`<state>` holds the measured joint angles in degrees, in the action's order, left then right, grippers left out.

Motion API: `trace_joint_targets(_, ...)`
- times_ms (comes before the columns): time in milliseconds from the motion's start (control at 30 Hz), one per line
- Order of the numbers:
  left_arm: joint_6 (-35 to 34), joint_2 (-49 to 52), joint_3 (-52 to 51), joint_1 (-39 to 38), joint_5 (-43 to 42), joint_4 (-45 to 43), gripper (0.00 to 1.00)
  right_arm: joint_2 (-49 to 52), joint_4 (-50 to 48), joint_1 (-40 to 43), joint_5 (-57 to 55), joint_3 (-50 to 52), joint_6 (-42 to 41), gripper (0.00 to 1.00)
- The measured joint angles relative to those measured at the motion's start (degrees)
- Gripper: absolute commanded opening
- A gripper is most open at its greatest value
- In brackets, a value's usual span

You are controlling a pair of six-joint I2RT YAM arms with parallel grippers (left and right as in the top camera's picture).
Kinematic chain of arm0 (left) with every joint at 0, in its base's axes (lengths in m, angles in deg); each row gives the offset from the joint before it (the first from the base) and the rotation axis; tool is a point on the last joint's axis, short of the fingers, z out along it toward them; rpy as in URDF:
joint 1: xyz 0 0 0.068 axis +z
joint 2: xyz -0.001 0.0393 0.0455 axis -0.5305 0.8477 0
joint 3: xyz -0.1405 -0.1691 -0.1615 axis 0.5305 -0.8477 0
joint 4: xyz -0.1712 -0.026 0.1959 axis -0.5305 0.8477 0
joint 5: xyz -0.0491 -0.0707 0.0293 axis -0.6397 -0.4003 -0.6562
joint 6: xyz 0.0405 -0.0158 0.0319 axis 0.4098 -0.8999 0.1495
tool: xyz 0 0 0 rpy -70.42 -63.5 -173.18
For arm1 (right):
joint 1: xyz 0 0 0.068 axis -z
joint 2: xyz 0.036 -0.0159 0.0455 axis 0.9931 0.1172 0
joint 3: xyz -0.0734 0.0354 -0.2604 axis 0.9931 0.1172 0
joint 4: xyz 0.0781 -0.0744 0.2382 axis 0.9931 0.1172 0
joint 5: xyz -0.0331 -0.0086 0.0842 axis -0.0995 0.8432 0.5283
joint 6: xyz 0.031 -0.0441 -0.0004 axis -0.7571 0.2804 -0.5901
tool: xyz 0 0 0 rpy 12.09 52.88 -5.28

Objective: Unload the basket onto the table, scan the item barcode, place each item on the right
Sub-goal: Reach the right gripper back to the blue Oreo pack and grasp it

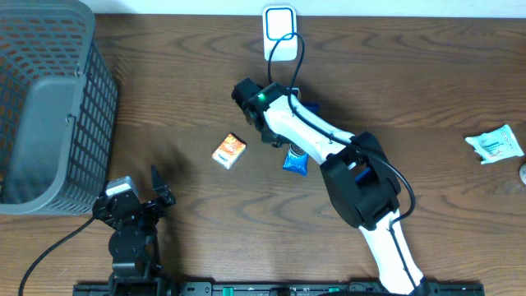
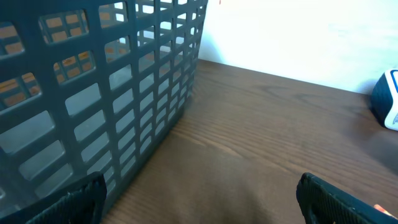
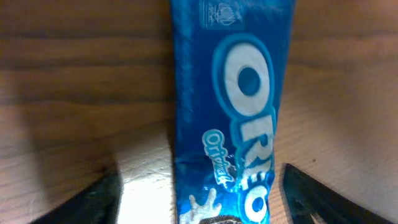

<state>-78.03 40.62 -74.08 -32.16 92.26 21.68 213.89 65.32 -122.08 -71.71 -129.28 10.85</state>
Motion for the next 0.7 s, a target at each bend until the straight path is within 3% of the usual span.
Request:
trace_joint_targets(167,0.00,0.00,0.00,0.00,0.00,0.02,0.98,1.64,3.17,0.00,-2.38,-0.26,-1.62,0.33)
trace_joint_targets(233,0.00,0.00,0.00,0.00,0.00,0.02,0.98,2.54,4.35,0.00,-3.82,-0.57,-1.86,0.17)
trace_joint_targets(367,0.00,0.00,0.00,0.00,0.02,0.00,0.98,4.26,6.10,-0.02,-6.36,-1.01,-2.36,0.01)
trace_joint_targets(533,0.00,0.00,0.00,0.00,0.00,0.00,0.98,4.59,6.97,0.02,-6.27,-1.73,-0.81,0.01)
trace_joint_targets(700,0.00,0.00,0.00,0.00,0.00,0.00,0.98,4.52,8.37,2.29,8.00,-6.86,11.76,0.01)
